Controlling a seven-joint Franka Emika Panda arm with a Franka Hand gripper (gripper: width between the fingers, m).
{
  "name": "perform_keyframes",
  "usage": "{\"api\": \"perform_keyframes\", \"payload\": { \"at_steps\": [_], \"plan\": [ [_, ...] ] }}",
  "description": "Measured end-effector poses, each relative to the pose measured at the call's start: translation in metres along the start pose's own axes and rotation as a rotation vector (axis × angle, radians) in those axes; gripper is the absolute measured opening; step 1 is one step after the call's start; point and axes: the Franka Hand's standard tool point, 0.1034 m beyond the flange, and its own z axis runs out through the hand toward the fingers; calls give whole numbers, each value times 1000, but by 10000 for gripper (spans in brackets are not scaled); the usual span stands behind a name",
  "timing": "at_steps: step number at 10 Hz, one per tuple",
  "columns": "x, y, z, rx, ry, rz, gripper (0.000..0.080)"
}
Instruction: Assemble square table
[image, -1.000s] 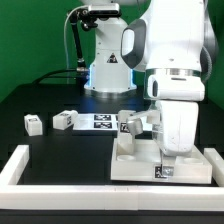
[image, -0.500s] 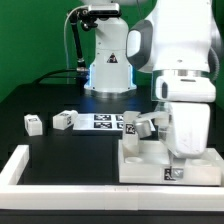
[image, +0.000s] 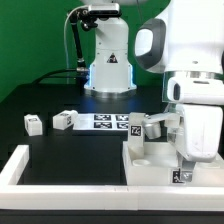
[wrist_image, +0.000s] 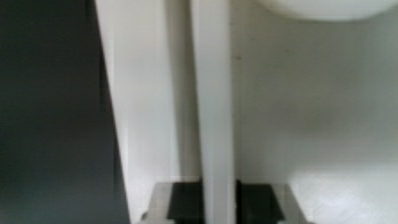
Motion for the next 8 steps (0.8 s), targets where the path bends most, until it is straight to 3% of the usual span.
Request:
{"api": "perform_keyframes", "payload": {
  "at_steps": [1, 2, 3, 4, 5, 6, 8],
  "plan": [
    [0, 0, 0, 0, 0, 1, 142],
    [-1, 0, 0, 0, 0, 1, 142],
    [-1, 0, 0, 0, 0, 1, 326],
    [-1, 0, 0, 1, 0, 2, 461],
    [-1, 0, 0, 1, 0, 2, 461],
    [-1, 0, 1, 1, -1, 2, 603],
    [-2, 0, 1, 1, -1, 3, 635]
  ]
}}
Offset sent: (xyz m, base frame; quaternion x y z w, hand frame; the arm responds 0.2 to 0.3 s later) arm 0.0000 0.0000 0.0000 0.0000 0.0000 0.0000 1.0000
